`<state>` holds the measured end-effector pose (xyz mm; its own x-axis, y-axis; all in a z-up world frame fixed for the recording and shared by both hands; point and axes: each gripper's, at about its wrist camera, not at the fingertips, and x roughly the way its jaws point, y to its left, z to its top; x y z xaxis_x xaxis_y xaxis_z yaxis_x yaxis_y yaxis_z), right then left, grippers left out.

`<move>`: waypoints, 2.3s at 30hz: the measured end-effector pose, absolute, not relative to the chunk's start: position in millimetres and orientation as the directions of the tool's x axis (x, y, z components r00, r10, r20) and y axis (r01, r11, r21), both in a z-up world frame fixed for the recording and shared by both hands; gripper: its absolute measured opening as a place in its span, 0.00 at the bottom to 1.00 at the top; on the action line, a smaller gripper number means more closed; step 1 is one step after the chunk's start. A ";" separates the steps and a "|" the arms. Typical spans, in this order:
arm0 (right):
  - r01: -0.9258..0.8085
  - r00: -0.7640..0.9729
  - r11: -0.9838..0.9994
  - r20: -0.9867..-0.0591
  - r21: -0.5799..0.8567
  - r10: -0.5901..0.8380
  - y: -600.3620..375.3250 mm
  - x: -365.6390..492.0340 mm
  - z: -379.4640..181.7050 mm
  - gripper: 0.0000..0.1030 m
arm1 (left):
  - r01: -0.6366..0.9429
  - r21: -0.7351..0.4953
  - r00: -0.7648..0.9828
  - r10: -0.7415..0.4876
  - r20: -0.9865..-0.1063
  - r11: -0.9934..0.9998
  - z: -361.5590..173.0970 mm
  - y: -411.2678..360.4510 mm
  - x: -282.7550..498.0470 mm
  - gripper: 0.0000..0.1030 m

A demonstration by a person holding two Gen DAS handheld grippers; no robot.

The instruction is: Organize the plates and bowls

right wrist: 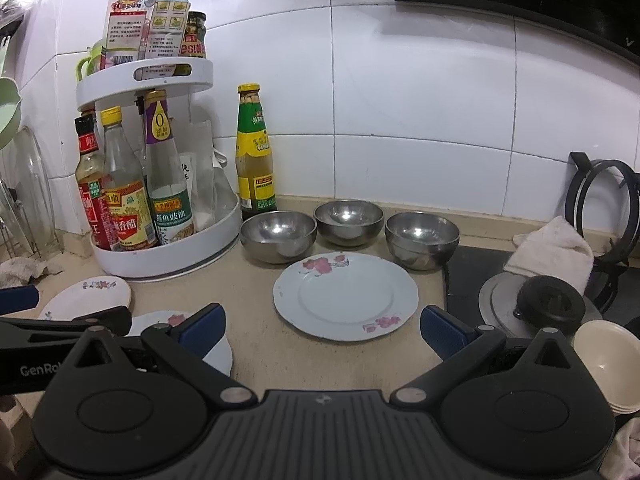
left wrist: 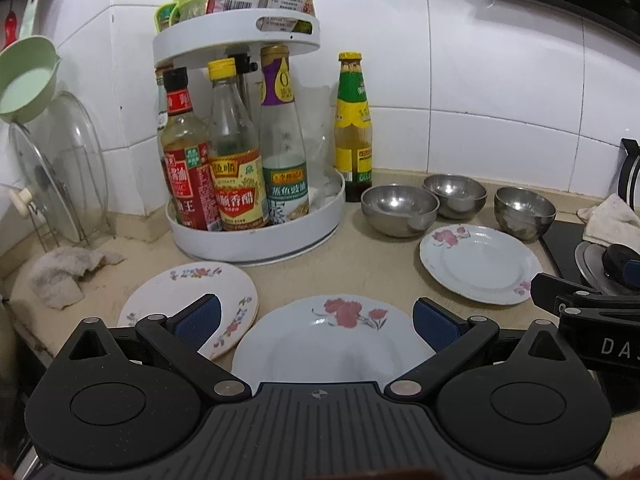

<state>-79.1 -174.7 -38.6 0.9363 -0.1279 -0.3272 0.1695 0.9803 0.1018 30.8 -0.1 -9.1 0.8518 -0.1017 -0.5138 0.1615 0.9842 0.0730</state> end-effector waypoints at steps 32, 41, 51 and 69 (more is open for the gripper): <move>0.036 0.907 0.996 -0.422 0.084 0.003 -149.7 -63.0 -55.5 0.99 | 0.076 0.088 0.796 -0.007 -0.605 0.993 -34.7 26.3 21.3 0.99; 0.002 0.894 0.996 -0.446 0.085 0.036 -143.8 -46.6 -59.1 0.99 | 0.069 0.090 0.778 0.003 -0.628 0.994 -40.9 35.2 32.2 0.99; 0.042 0.872 0.997 -0.490 0.072 -0.002 -133.6 -9.8 -65.2 0.99 | 0.152 0.053 0.745 -0.080 -0.662 0.987 -53.6 48.4 67.8 0.98; -0.018 0.834 0.990 -0.545 0.141 0.093 -126.2 19.0 -73.8 0.88 | 0.244 -0.002 0.661 -0.167 -0.732 0.970 -73.4 59.0 83.7 0.98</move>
<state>19.0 -126.2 -73.8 0.8335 0.0930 -0.5446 -0.0184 0.9899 0.1409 83.7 59.0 -73.4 0.6606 -0.1673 -0.7319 0.2437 0.9699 -0.0017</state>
